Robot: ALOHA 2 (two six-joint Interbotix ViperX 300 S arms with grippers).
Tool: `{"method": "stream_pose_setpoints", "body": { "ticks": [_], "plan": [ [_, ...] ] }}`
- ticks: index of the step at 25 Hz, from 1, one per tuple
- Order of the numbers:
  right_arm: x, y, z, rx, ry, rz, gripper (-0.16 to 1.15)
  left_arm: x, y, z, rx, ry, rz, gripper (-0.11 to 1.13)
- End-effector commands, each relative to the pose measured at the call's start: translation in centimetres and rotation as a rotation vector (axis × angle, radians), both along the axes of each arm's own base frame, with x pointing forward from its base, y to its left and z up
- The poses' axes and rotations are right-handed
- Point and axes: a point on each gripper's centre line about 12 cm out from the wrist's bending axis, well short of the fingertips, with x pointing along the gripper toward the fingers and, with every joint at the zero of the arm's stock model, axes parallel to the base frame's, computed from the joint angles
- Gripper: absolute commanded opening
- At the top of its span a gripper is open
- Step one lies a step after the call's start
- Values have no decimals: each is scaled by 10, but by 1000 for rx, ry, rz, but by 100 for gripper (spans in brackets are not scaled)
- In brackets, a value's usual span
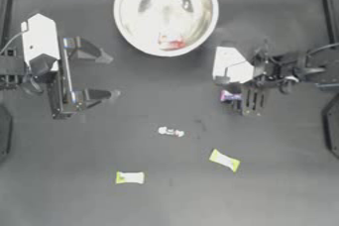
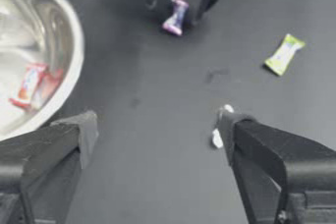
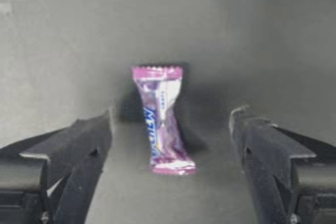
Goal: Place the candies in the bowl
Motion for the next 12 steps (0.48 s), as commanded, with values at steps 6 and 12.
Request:
{"method": "stream_pose_setpoints", "body": {
  "ticks": [6,12],
  "plan": [
    [5,0,0,-4,-15,5,99,-1,-1,10,7,-35,-2,103],
    [5,1,-5,3,1,2,94,-1,-1,10,-2,-36,0,103]
  ]
}}
